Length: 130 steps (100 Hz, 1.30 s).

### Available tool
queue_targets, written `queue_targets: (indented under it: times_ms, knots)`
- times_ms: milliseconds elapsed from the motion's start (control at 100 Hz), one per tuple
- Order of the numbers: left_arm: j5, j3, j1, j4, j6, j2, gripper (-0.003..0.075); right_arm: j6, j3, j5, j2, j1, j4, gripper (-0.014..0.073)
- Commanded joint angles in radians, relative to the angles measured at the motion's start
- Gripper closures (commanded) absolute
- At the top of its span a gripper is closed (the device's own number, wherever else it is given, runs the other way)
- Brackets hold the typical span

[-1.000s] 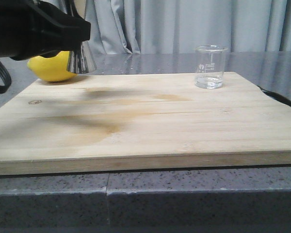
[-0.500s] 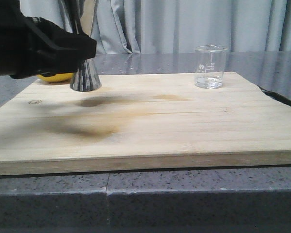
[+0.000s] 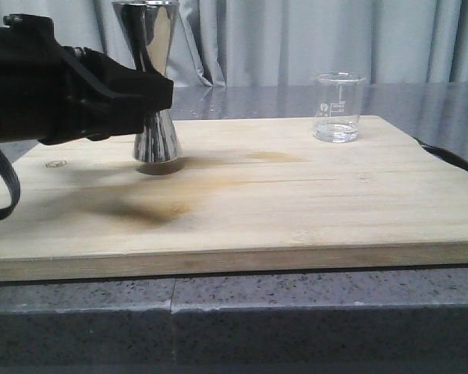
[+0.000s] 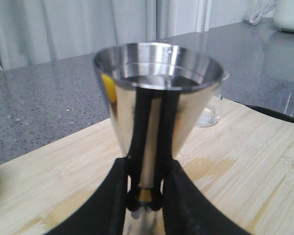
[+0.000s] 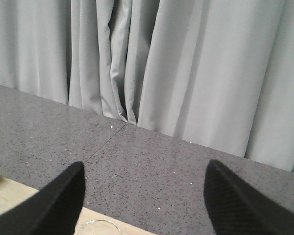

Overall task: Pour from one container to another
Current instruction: 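Lower the silver jigger onto the board beside the lemon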

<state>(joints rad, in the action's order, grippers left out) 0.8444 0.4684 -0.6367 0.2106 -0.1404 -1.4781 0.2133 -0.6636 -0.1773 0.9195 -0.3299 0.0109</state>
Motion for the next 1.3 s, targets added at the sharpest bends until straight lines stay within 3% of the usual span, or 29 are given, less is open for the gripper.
queue_targets:
  times_ms: [0,1290]
  knots:
    - [0.088,0.021,-0.006,-0.01,-0.01,0.027,0.0739,0.008,-0.026,-0.072,-0.018,0.004,-0.002,0.0151]
    - [-0.001,0.021,-0.006,0.009,-0.01,0.021,0.0739,0.008,-0.026,-0.072,-0.018,0.004,-0.002,0.0154]
